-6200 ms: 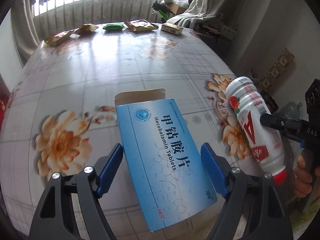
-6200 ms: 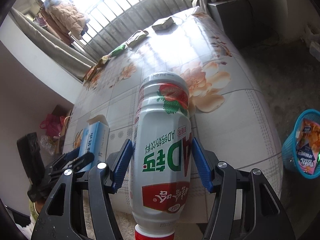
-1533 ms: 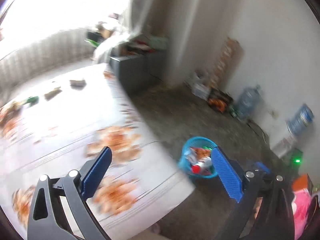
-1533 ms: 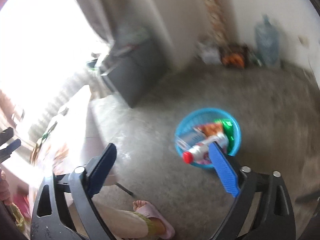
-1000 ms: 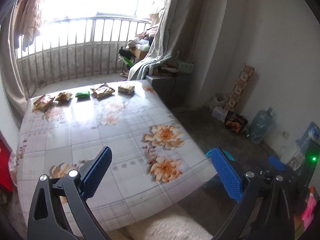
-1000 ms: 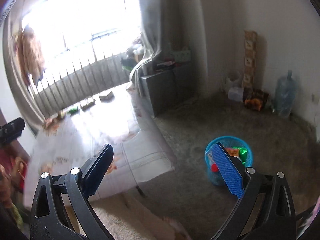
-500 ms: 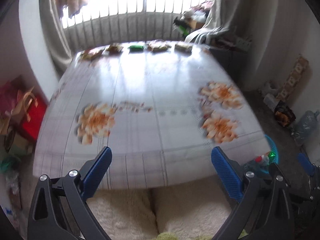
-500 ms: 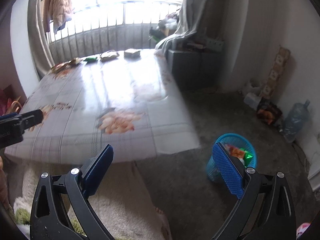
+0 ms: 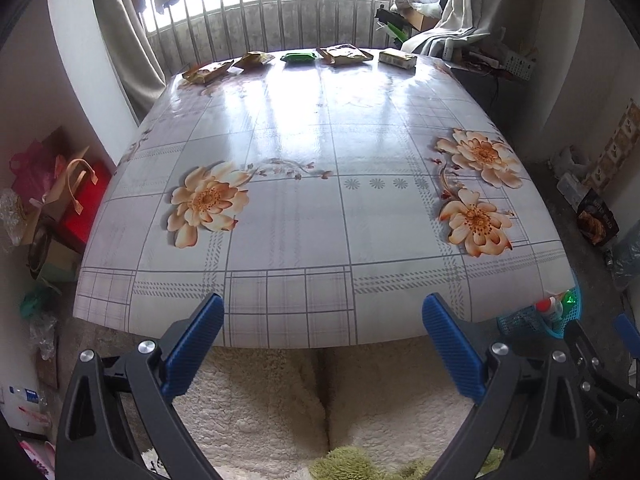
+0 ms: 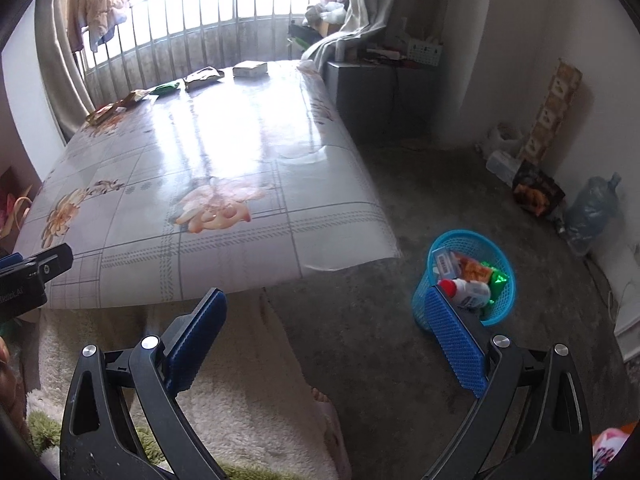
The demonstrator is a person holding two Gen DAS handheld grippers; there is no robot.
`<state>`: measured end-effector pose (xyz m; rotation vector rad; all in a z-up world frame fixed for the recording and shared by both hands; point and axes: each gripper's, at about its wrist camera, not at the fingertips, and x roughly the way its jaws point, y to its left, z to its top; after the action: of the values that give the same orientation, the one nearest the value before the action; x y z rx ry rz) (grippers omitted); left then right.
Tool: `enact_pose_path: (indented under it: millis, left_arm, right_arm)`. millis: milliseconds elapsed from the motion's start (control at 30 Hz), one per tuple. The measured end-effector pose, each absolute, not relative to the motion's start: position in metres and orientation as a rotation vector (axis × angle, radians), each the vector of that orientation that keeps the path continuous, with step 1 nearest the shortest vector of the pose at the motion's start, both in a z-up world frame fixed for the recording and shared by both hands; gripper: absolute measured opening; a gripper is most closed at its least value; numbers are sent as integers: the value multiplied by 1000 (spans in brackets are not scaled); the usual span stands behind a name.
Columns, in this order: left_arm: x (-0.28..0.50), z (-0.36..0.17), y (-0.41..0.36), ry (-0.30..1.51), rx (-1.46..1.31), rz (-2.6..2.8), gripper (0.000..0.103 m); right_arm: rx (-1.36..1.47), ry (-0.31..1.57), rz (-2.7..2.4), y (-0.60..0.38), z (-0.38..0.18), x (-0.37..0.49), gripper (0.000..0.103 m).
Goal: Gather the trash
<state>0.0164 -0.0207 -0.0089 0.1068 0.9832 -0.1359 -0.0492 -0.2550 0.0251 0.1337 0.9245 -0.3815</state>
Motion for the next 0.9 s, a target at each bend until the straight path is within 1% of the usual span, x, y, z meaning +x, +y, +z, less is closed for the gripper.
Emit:
enact_pose_path:
  millis: [900]
  left_arm:
    - [9,0,-40,956,164,-152,97]
  right_arm:
    - [179,911,-410,-266,29,-56,95]
